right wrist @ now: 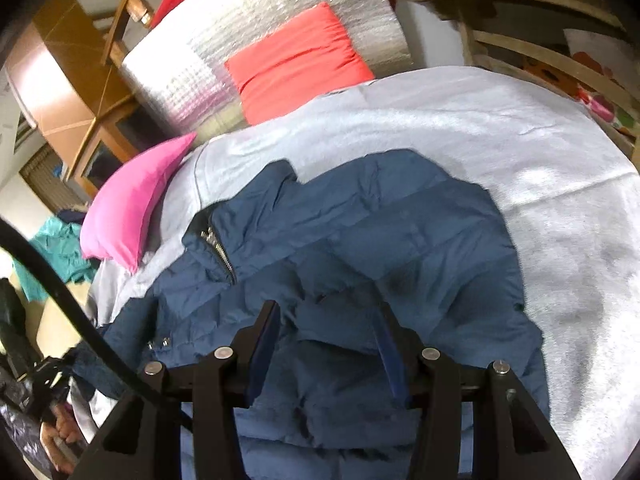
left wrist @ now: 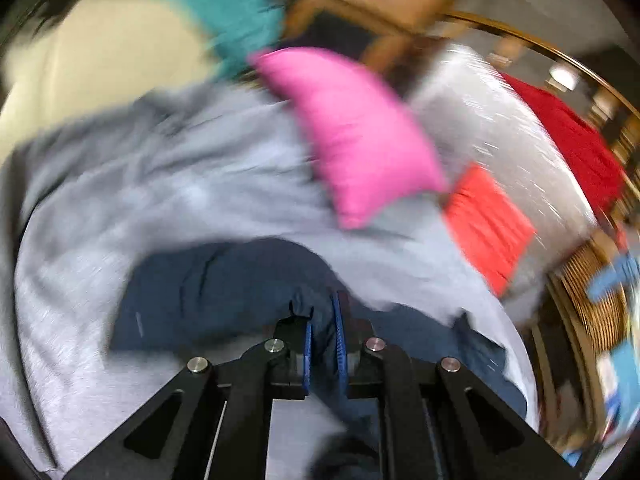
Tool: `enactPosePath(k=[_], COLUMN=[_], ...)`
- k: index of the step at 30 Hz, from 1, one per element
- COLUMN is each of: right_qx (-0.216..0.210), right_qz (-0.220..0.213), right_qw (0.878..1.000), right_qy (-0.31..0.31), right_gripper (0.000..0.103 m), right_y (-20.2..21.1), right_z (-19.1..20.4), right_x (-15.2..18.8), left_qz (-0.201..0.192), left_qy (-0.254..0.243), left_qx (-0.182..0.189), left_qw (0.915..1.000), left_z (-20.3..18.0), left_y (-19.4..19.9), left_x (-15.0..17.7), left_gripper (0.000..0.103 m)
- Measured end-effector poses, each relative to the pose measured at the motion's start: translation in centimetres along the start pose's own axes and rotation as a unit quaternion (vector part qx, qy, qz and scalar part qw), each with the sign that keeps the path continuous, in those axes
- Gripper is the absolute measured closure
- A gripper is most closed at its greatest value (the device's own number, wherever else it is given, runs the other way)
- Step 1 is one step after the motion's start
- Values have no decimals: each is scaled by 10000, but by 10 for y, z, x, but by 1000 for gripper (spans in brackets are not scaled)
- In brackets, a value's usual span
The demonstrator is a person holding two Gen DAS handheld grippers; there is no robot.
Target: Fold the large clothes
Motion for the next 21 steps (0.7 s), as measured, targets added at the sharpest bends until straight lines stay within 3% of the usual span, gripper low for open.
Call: enactPosePath(k=[2,5,9,11,15,18,19,21], right_qx=[3,-4,10,-8,5,16,23,5], right_qz=[-70,-135,-188,-197,-232,-267,-273,-264], right_qw=[9999,9990,9975,9962,9939,9928,9925,9918], right_qy=[-148,-419,-685,-852,-1079,-1168,-1189,-1249], right_gripper=[51,51,51,51,51,51,51,49], right_y=[4,8,13,14,15,16,17,17], right_z=[-6,-18,-32,-40,-52,-61,-62,-66], right_x=[-3,-8,-12,-14,-18,-23,-23,-25], left_qz=[-123,-178,191,471,1562,2902,3087,3155], left_qy=[-424,-1063,-1715,-1935,-2355,-2545,-2586,-2659], left_qx=[366,1247,2066,2285,2378,2321,2321,2333], left_qw=[9984,9863,9631,9530,9293,8928,8854,8805], left_z=[-38,-106,-177,-202,-241,-248,-245,-238], left_y=[10,25,29,24,-4,-24,-24,-16], left_x=[6,30,76,101,166,210,215,214], left_gripper=[93,93,94,94,90,74,73,72])
Point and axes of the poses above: each gripper's, at about its wrist camera, not at the fingertips, and y roughly against the way its jaws point, z to its left, x to its underside, the point moved 2 cm from there along -y, roughly the way its jaws point, and after that the axes turned 8 degrees about -z, right-handed, at the moved point
